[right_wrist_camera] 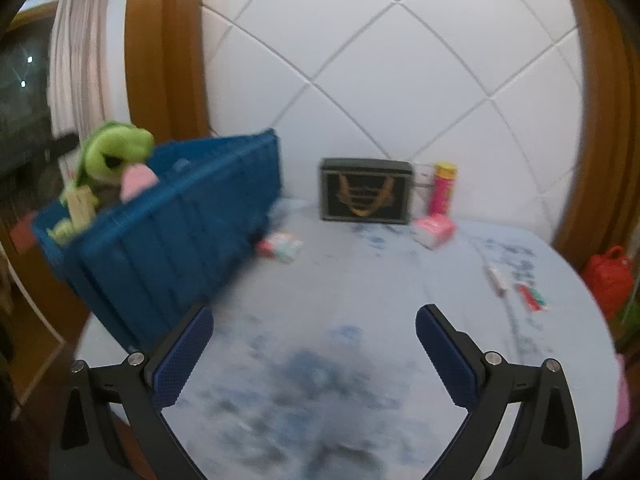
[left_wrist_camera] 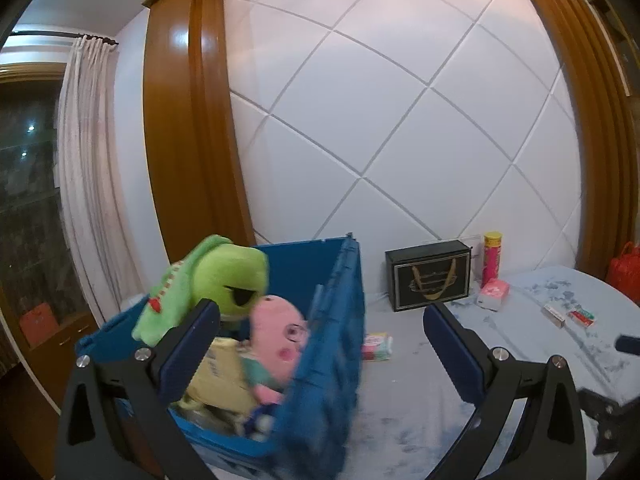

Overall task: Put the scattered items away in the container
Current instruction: 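Withdraw both tools from the crate back toward the table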

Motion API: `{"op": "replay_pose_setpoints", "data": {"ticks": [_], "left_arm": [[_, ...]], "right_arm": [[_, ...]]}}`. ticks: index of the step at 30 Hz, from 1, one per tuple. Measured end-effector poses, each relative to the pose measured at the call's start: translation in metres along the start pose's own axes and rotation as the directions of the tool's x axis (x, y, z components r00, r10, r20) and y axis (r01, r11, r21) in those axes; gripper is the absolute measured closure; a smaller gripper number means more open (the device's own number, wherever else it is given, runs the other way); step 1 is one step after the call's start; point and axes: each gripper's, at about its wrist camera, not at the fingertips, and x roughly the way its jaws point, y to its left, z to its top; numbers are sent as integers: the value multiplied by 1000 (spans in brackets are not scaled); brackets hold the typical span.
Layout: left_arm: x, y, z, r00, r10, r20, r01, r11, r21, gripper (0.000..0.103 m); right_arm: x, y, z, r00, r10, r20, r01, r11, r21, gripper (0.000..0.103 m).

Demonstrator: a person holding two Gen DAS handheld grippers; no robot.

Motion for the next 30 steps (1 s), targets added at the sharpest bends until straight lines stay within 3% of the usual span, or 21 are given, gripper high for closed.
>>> {"op": "replay_pose_setpoints", "data": {"ticks": [3,5,7,12,16,19,27,30], "left_arm": [[-1,-31,-11,1000,-3,-12,3,1000,-15,0],[1,-49,-18,998,-57,-33,56,998,-28,0],[7,-67,-25,993,-98,-64,96,995,-38,0],[22,-101,-40,987,-119,-104,119,993,-9,0],[32,-115,-42,984,-155,-82,156,988,0,0],[41,-119,-43,979,-168,-113,170,985,11,0],[23,-98,-49,989,-118,-91,117,993,-14,0],[5,-89,-58,992,-94,-81,93,995,-23,0]], "right_arm": [[-6,-53,-31,999,-34,-39,35,999,10,1],[-7,-80,-44,996,-53,-71,55,998,29,1],[-8,-102,-54,993,-73,-92,78,996,48,0],[-5,-142,-81,982,-109,-154,125,988,94,0],[-3,-149,-94,975,-132,-181,155,981,120,0],[-9,-145,-93,970,-158,-183,181,977,115,1],[-18,-116,-73,978,-182,-102,191,978,84,1],[-23,-98,-64,987,-153,-58,156,986,52,1]]}}
